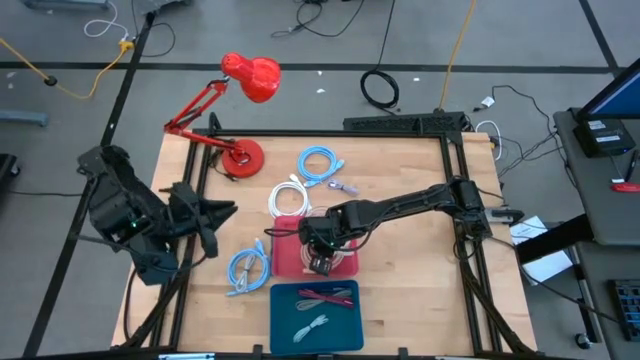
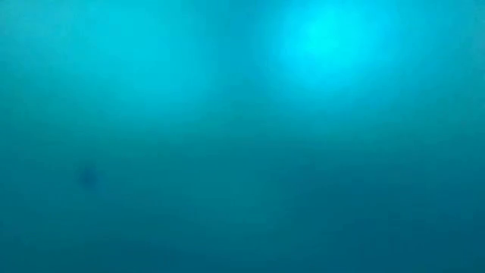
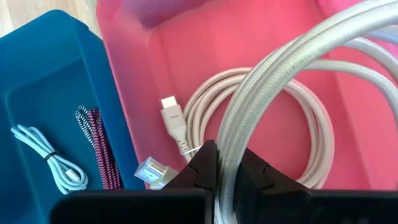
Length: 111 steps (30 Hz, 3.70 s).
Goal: Pick & Place USB Port
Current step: Put the light brown HDMI cable into the red bin, then put the top blue HDMI cable into the red bin
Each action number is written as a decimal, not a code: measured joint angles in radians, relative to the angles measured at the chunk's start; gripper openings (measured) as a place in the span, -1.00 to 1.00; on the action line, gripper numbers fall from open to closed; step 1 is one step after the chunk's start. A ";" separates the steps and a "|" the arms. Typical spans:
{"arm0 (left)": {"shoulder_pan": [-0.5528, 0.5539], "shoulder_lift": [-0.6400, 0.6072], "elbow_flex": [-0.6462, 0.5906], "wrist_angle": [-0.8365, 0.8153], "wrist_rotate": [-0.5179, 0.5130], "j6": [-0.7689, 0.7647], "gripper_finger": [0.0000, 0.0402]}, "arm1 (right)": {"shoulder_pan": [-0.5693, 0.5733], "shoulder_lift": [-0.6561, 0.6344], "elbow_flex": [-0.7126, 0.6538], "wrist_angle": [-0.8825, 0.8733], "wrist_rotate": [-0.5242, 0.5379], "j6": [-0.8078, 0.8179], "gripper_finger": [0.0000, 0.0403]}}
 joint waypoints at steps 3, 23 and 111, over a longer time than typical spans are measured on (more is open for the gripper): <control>-0.001 0.002 0.000 0.001 0.000 -0.001 -0.64 | -0.004 0.000 0.000 0.000 -0.001 -0.006 -0.94; 0.000 0.004 0.000 -0.001 0.009 -0.004 -0.64 | 0.018 -0.025 -0.002 0.053 -0.018 0.031 -0.64; 1.319 0.941 0.088 0.477 1.162 0.423 0.11 | -0.019 -0.597 -0.142 -0.431 0.372 -0.024 -0.10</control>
